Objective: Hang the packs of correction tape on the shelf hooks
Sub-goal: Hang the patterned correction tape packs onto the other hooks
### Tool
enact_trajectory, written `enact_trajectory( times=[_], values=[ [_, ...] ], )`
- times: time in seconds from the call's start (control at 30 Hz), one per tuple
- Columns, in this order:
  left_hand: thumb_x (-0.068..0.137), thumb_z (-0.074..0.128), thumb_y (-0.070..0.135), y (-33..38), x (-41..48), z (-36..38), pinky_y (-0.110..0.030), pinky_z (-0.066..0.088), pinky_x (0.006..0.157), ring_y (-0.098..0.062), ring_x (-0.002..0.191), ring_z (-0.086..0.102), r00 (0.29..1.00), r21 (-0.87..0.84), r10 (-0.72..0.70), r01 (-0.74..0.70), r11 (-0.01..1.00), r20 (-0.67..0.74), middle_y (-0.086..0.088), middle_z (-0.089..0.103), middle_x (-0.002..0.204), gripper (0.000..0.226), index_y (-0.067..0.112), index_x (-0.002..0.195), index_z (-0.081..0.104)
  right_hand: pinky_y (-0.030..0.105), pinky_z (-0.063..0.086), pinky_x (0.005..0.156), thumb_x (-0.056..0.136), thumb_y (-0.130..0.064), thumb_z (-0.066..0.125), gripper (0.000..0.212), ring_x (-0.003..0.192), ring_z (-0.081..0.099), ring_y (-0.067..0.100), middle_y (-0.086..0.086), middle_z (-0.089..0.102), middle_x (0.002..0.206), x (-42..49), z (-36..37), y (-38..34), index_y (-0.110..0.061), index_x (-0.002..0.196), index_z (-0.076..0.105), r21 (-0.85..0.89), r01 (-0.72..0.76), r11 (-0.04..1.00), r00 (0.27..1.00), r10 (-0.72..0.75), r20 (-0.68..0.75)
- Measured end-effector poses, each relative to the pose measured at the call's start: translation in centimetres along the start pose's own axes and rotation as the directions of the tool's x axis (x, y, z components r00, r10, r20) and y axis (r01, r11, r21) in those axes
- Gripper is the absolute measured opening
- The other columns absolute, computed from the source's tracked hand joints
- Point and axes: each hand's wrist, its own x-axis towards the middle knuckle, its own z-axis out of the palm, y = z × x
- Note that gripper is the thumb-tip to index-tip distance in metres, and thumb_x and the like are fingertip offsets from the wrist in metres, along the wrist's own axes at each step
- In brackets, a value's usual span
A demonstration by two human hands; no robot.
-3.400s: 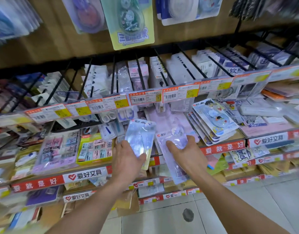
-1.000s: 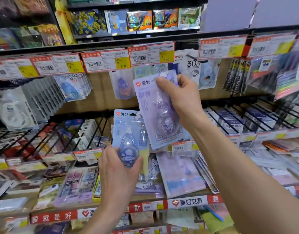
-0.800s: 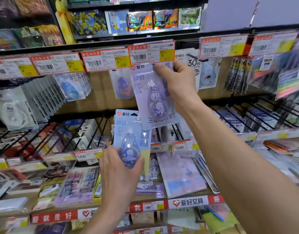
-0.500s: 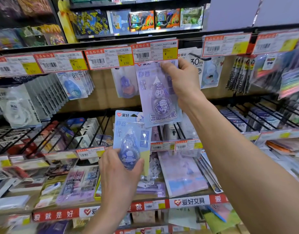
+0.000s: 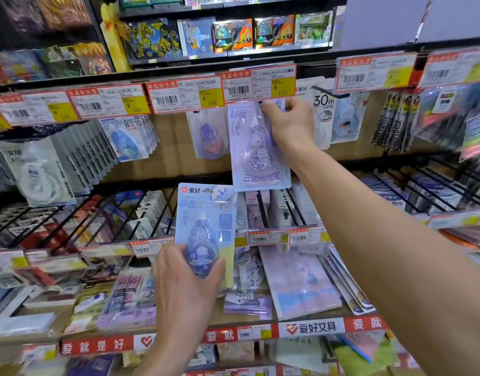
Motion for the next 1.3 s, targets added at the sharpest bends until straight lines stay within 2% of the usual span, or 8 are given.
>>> enact_trajectory(
  times=[0.23,0.43,0.57,0.67,0.8,0.93,1.07,1.3],
  values=[
    [0.077,0.077,0.047,-0.6,-0.2,0.7,-0.031,0.034,0.081,-0.012,0.099,0.037,0.997,0.002,-0.070,0.070,0.998,-0.021,0.010,0.039,0.101,0.056,0.031,0.104,0.032,0.033,0.047,0.079,0.089,-0.047,0.070,0.037,0.093,0.061,0.018,-0.005,0.063,0.097,1.4,0.2,0.7,-0.017,0.107,0.059,-0.116,-0.005,0.993,1.000,0.003,-0.018],
    [0.075,0.078,0.048,1.7,-0.1,2.1,-0.025,0.030,0.081,-0.005,0.097,0.032,0.998,-0.040,0.065,-0.066,0.997,-0.017,0.013,0.037,0.099,0.055,0.033,0.101,0.032,0.029,0.048,0.088,0.096,-0.045,0.063,0.033,0.096,0.060,0.011,-0.001,0.062,0.109,-3.4,-2.2,2.6,-0.019,0.114,0.055,-0.064,0.050,0.997,0.995,-0.055,-0.083],
    [0.073,0.081,0.046,3.0,0.0,3.5,-0.023,0.030,0.083,-0.005,0.098,0.032,0.989,-0.044,0.144,-0.145,0.988,-0.043,0.011,0.038,0.101,0.060,0.032,0.102,0.031,0.022,0.046,0.070,0.097,-0.031,0.067,0.018,0.069,0.056,0.003,-0.008,0.066,0.079,-8.8,-3.1,4.6,-0.015,0.092,0.068,0.097,-0.061,0.993,0.978,0.040,0.204],
    [0.072,0.081,0.047,3.7,0.0,4.4,-0.024,0.032,0.084,-0.005,0.101,0.033,0.985,-0.057,0.168,-0.169,0.984,-0.025,0.012,0.037,0.103,0.060,0.033,0.102,0.031,0.037,0.057,0.074,0.097,-0.017,0.068,0.010,0.080,0.066,0.014,0.005,0.073,0.089,-10.7,-3.4,5.7,-0.008,0.097,0.072,0.217,-0.249,0.944,0.905,0.147,0.400],
    [0.071,0.080,0.051,3.9,0.1,5.0,-0.027,0.037,0.090,-0.012,0.115,0.040,0.976,-0.033,0.218,-0.218,0.975,0.001,0.009,0.041,0.115,0.063,0.031,0.110,0.034,0.033,0.061,0.070,0.094,-0.004,0.066,0.008,0.076,0.070,0.012,0.006,0.077,0.089,-10.2,-4.0,5.2,-0.011,0.094,0.071,0.268,-0.268,0.925,0.918,0.162,0.361],
    [0.075,0.070,0.062,2.4,1.3,5.2,-0.046,0.040,0.106,-0.025,0.126,0.046,0.961,0.132,0.275,-0.278,0.952,0.038,-0.006,0.052,0.132,0.082,0.012,0.134,0.040,0.038,0.060,0.073,0.092,-0.007,0.071,0.006,0.077,0.070,0.018,0.007,0.077,0.086,-8.6,-4.8,3.3,-0.012,0.089,0.071,0.279,-0.195,0.940,0.949,0.108,0.297],
    [0.083,0.060,0.061,0.3,2.4,5.2,-0.050,0.034,0.110,-0.028,0.133,0.040,0.931,0.355,0.308,-0.361,0.863,0.197,-0.007,0.051,0.137,0.074,0.010,0.134,0.045,0.030,0.061,0.061,0.094,-0.009,0.070,0.002,0.069,0.075,0.016,0.001,0.077,0.078,-7.1,-5.1,0.3,-0.010,0.094,0.069,0.371,-0.145,0.917,0.944,0.015,0.331],
    [0.084,0.063,0.051,-0.4,2.8,5.1,-0.050,0.034,0.109,-0.029,0.130,0.040,0.906,0.426,0.331,-0.418,0.802,0.264,-0.005,0.055,0.131,0.059,0.014,0.128,0.050,0.030,0.059,0.066,0.096,-0.005,0.065,0.011,0.076,0.073,0.016,0.006,0.075,0.089,-4.6,-3.5,-2.6,-0.001,0.105,0.068,0.368,-0.026,0.929,0.962,-0.076,0.261]
  ],
)
